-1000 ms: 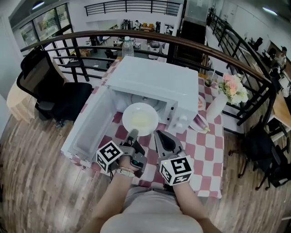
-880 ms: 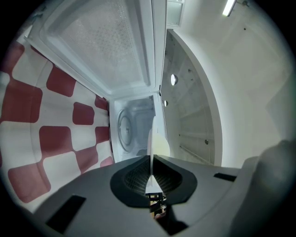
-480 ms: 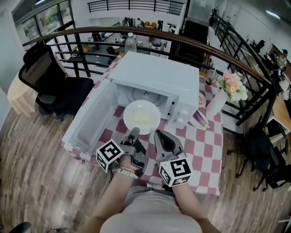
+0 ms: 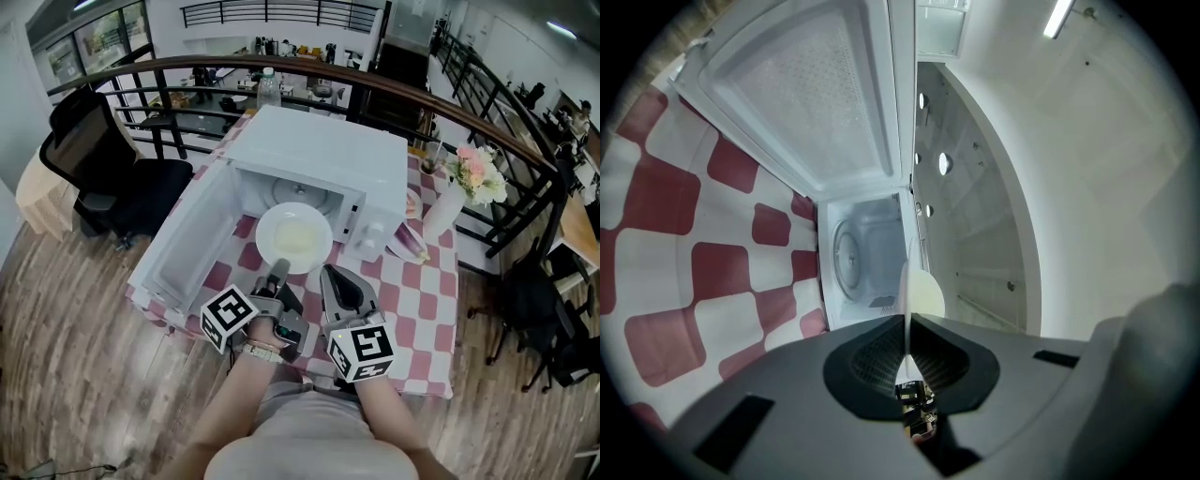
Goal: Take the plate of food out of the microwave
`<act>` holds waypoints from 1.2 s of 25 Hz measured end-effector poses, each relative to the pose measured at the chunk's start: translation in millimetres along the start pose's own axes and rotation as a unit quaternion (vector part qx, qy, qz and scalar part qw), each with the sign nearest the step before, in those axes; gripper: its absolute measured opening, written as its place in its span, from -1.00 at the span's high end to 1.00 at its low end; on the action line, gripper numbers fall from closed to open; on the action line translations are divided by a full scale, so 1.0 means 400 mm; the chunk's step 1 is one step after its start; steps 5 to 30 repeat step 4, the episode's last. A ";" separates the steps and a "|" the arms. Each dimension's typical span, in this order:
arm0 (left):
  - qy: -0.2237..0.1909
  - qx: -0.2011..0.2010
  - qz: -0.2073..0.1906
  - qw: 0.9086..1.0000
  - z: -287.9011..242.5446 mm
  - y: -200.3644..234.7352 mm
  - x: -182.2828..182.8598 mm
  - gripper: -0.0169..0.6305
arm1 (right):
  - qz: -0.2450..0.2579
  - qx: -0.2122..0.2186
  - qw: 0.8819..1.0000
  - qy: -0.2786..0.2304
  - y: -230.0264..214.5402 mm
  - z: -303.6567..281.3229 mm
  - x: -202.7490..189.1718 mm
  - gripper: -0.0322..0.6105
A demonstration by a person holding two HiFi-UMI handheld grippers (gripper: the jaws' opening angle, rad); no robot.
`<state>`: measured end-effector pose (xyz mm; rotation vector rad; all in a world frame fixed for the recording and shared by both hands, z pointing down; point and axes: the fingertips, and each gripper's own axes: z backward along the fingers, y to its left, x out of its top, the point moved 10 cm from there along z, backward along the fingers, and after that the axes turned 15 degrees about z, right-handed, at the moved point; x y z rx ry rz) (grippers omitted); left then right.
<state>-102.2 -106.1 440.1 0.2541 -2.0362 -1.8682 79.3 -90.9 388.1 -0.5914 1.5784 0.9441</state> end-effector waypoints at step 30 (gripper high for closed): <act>0.001 -0.002 -0.003 1.000 0.002 0.002 -0.014 0.90 | 0.000 -0.006 1.000 0.002 -0.003 0.009 0.002 0.83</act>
